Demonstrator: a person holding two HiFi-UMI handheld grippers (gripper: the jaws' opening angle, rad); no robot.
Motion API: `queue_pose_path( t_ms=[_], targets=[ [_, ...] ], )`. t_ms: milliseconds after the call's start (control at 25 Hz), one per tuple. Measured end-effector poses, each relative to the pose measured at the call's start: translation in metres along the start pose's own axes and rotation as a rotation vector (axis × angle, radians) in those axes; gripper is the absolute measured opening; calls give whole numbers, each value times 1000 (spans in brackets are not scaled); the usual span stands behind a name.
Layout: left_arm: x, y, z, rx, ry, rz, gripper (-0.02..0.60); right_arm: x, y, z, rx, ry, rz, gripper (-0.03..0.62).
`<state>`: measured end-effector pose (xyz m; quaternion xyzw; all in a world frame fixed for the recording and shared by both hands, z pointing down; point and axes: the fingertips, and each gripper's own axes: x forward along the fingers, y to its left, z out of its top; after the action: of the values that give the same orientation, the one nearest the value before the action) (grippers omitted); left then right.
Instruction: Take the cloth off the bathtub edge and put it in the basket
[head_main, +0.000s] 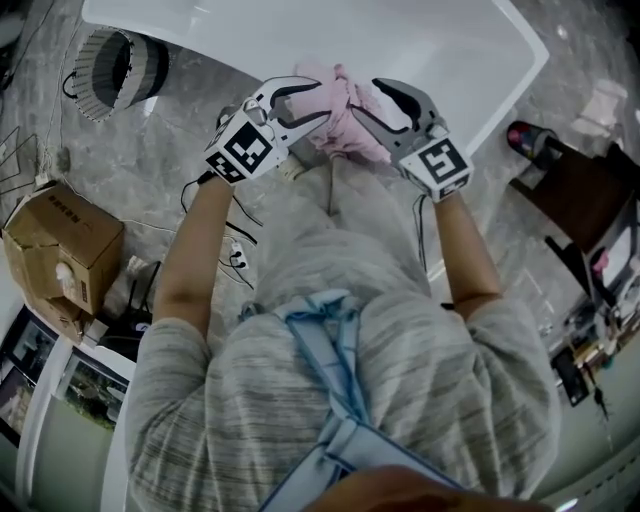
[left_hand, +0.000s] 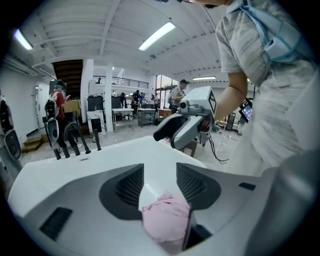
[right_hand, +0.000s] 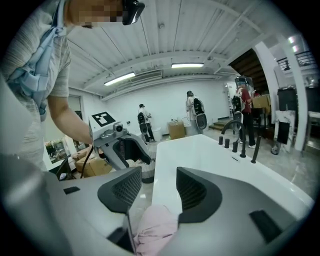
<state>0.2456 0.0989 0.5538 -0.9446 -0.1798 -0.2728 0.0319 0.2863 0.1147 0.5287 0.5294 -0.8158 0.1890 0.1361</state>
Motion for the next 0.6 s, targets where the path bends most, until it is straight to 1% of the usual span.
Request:
queue_pose_path(
  t_ms=[80,120,160,240,280,320,360,400,440,480,520,600],
  targets=[
    [10,-5,-16,23,57,-40,195,0,-1,-17,2,37,-2,202],
    [14,-7,-24,36,85,-59,238,1,-1,-25,7,56,-3,237],
    [19,-9,-30,48,112,-79,275,2,0,-34,13,79,0,242],
    [27,-14,-42,71,157,-118,285,3,2,-52,32,122,7,295],
    [32,-16,-47,81,177,-137,313,3,3,-62,39,146,14,298],
    [37,-18,-54,94,200,-157,322,3,4,-72,46,170,22,329],
    [42,-20,-61,111,227,-179,326,3,4,-83,53,196,29,341],
    [46,-23,-69,134,256,-203,347,3,5,-94,59,223,36,341],
    [50,-26,-77,161,286,-227,350,2,5,-105,62,251,40,344],
    [54,-29,-84,188,314,-250,354,0,5,-117,62,282,44,365],
    [57,-32,-92,210,339,-271,378,-2,6,-129,61,314,47,368],
    [63,-34,-105,236,380,-303,383,-7,7,-153,56,376,54,368]
  ],
)
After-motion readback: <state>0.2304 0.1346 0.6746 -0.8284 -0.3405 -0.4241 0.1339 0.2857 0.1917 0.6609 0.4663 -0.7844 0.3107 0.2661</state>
